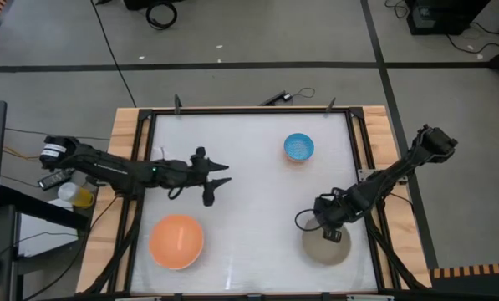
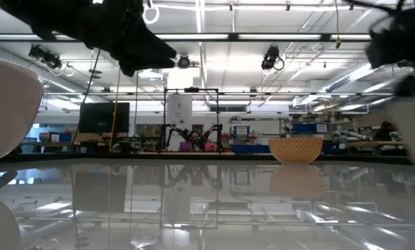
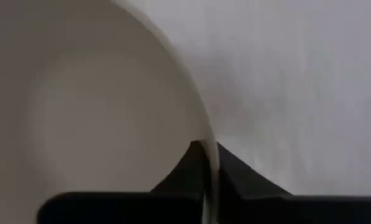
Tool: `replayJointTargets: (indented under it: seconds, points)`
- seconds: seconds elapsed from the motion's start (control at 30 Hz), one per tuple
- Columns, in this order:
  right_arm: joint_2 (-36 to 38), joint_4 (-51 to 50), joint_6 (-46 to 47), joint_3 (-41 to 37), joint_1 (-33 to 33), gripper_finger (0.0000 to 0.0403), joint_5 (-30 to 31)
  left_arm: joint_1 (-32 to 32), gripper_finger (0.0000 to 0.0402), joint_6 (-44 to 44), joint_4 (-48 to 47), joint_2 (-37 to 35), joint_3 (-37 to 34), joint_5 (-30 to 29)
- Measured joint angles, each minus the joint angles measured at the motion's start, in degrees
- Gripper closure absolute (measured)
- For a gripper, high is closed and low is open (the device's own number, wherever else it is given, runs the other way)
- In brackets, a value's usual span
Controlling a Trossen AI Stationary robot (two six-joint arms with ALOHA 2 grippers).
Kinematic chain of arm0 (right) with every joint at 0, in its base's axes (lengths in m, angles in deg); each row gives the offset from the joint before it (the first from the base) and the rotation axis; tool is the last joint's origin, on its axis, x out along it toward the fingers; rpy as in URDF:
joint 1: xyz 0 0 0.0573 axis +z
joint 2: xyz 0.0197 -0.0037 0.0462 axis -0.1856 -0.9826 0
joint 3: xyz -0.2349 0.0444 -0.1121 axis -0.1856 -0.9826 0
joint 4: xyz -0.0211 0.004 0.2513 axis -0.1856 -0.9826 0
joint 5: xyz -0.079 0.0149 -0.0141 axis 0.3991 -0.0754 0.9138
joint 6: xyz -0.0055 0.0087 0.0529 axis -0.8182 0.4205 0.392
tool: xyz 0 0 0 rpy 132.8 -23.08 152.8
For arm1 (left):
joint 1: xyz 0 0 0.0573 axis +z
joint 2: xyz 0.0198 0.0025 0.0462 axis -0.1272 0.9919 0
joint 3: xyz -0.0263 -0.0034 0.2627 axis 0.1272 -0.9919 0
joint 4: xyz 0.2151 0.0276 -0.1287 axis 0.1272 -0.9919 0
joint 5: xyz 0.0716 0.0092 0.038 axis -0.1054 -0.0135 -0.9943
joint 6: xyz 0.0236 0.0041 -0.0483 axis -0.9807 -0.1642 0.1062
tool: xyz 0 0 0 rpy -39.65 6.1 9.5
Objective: Nest bowls inside each other
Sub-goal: Stack the gray bowl into the orange bowl
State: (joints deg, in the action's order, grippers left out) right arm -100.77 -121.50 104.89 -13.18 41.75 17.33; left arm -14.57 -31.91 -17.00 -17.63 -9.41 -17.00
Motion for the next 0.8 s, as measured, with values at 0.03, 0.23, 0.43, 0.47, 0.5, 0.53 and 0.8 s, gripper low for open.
replayJointTargets:
  seconds: [0.03,0.23,0.43,0.47,0.5,0.53,0.8]
  points:
    - [0.05,2.23,-1.00,0.70,-0.92,0.0387,2.39,-0.45,0.0205,-0.22,-0.66,1.19,1.16,0.58]
    - [-0.16,21.39,-9.15,3.00,-9.45,0.0390,12.21,-7.57,0.0205,-20.69,-1.88,8.70,8.40,1.98]
    - [-0.17,31.99,-11.07,2.94,-19.31,0.0392,9.70,-13.56,0.0205,-41.48,-8.95,17.27,19.13,-0.73]
    - [-0.14,31.51,-11.58,2.95,-20.59,0.0392,8.40,-14.20,0.0205,-44.53,-11.60,18.68,20.99,-2.16]
    - [-0.20,30.98,-12.26,2.91,-21.72,0.0392,7.17,-14.82,0.0205,-47.06,-14.08,20.21,22.87,-4.29]
    - [-0.25,30.43,-12.98,2.90,-22.68,0.0392,6.56,-15.34,0.0205,-48.96,-16.40,21.55,24.68,-6.54]
    - [-0.18,28.03,-14.84,2.92,-26.66,0.0392,5.66,-16.22,0.0205,-54.03,-26.97,28.32,36.21,-12.05]
